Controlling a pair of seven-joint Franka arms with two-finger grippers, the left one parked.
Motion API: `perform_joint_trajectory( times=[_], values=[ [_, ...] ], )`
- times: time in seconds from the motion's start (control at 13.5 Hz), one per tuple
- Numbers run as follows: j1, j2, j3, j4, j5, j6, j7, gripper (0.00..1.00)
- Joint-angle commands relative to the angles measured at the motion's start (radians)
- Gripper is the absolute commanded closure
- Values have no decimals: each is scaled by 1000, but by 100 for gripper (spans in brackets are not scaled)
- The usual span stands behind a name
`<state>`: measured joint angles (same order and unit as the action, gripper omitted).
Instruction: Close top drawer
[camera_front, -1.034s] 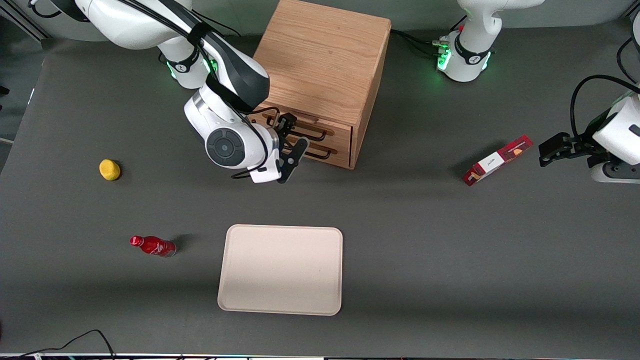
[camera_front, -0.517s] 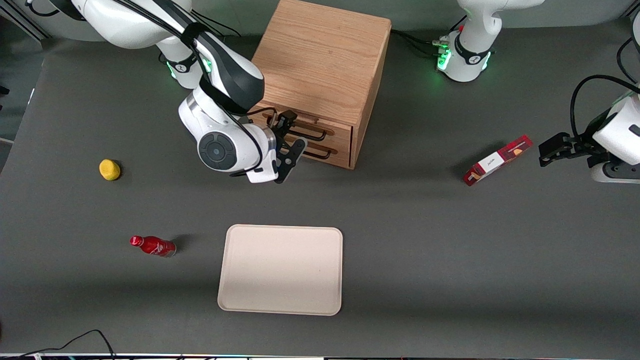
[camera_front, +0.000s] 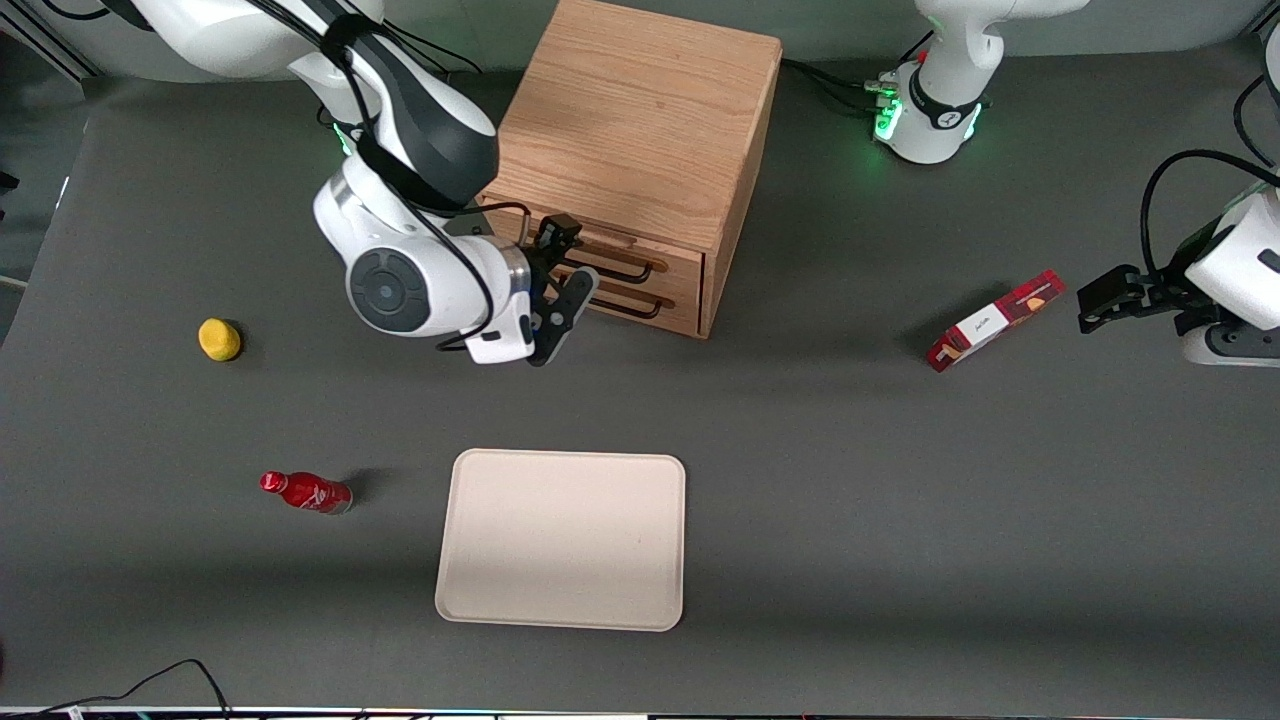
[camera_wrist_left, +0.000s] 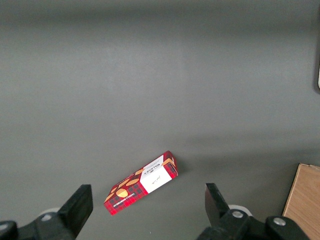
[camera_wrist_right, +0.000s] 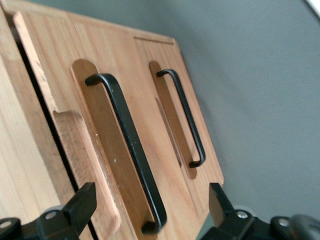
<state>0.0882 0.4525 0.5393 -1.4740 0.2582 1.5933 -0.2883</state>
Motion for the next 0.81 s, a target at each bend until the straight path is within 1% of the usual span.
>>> perform_joint_trajectory(
  times=[0.0,0.07,0.15,0.22,0.3,0.37,0.44,0.59,0.74],
  values=[
    [-5,-53,-70,21,16,-38,18,0],
    [-14,-73,-100,21,12,-44,20,0],
    [-15,-103,-143,20,-6,-47,30,0],
    [-13,-132,-178,21,-76,-47,69,0],
    [-15,-161,-188,14,-199,-50,107,0],
    [-22,-184,-190,2,-293,-49,121,0],
    [-50,-207,-190,-14,-353,-47,126,0],
    [-123,-247,-226,-26,-358,-29,127,0],
    [-201,-328,-269,-101,-356,43,129,0]
  ],
)
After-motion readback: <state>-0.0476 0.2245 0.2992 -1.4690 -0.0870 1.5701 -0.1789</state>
